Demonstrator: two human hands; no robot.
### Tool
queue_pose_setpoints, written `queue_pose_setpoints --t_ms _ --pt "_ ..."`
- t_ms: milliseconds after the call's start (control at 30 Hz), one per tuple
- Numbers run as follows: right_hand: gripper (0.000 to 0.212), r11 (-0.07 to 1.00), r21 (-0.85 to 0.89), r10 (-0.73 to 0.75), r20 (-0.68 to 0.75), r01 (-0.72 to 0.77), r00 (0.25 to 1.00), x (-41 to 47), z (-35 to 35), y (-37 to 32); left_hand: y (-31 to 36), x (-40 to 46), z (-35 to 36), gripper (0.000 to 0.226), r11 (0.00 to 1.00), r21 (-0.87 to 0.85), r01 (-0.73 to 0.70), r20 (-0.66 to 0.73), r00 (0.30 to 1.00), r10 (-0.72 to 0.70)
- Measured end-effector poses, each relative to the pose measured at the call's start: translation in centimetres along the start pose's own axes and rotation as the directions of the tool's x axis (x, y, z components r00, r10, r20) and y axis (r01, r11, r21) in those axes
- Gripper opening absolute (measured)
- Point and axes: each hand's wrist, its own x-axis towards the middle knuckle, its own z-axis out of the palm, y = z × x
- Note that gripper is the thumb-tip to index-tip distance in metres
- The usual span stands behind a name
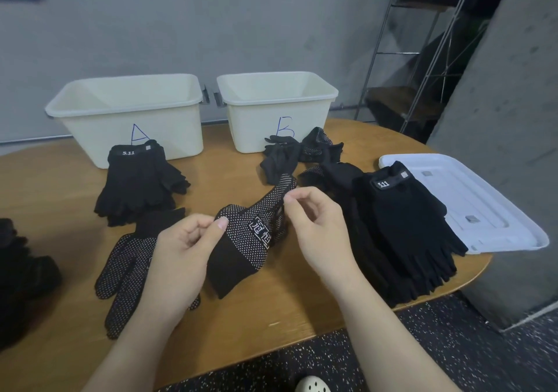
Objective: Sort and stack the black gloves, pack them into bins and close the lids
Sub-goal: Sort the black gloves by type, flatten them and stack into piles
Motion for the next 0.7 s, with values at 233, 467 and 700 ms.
queue_pose_setpoints --t_ms 233,467,700 --pt "0.023 0.934 -0.239 -0.226 0.181 0.265 0.957 -0.8 0.4 0.0 0.9 -0.5 -0.5 0.021 0.996 -0.081 0.039 0.056 0.998 -0.035" --pt "0.047 0.957 -0.164 -0.094 0.602 0.238 0.793 -1.9 1.5 -0.9 0.9 -0.9 -1.0 0.044 0.996 -0.085 0.037 0.191 0.981 -0.020" --pt "0.006 0.963 -0.186 -0.047 0.600 0.196 0.799 -2.2 2.3 -1.0 1.0 -0.7 -1.7 0.047 0.982 -0.128 0.141 0.157 0.980 -0.120"
